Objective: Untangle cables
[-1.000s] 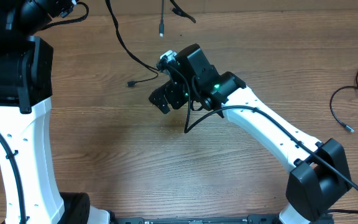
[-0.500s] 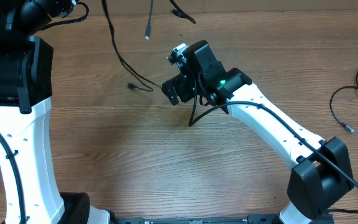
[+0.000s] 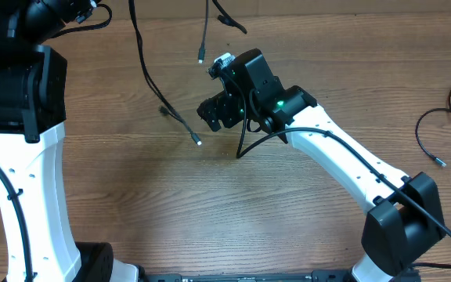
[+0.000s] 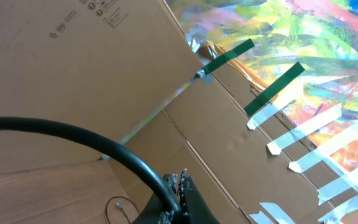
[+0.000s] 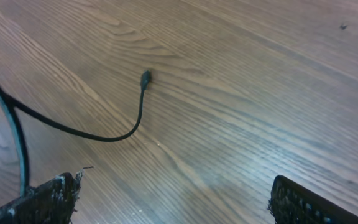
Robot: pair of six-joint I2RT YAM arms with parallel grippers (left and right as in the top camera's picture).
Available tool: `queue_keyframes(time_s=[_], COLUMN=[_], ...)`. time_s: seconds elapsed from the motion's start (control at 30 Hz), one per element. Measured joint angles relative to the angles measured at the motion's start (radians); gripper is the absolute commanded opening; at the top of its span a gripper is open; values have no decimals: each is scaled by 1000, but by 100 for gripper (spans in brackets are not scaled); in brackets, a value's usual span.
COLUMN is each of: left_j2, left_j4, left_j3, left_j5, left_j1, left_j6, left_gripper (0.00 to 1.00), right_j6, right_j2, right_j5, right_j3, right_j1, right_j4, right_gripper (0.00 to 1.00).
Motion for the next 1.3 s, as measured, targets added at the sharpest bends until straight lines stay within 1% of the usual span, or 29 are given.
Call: queue_keyframes(time_s=[0.13,0.4,0.93,1.07,1.23,1.3], left_j2=[0,0,0,0,0,0], left_j4=[4,4,1,0,0,0], left_j3=[0,0,0,0,0,0], left_j5=[3,3,3,3,3,3], left_j1=[0,0,0,0,0,0], left_j6=[0,0,0,0,-14,-19], left_gripper=[4,4,4,4,4,4], right_j6=[12,18,22,22,29,37], right_j2=[23,38,38,38,38,38], right_j5=[-45,-149,-295,-304,-307,-307], right_j3=[0,0,0,0,0,0], right_j1=[0,0,0,0,10,22], right_j4=[-2,-2,-12,-22,-29,-29], right_gripper=[100,100,100,96,95,92])
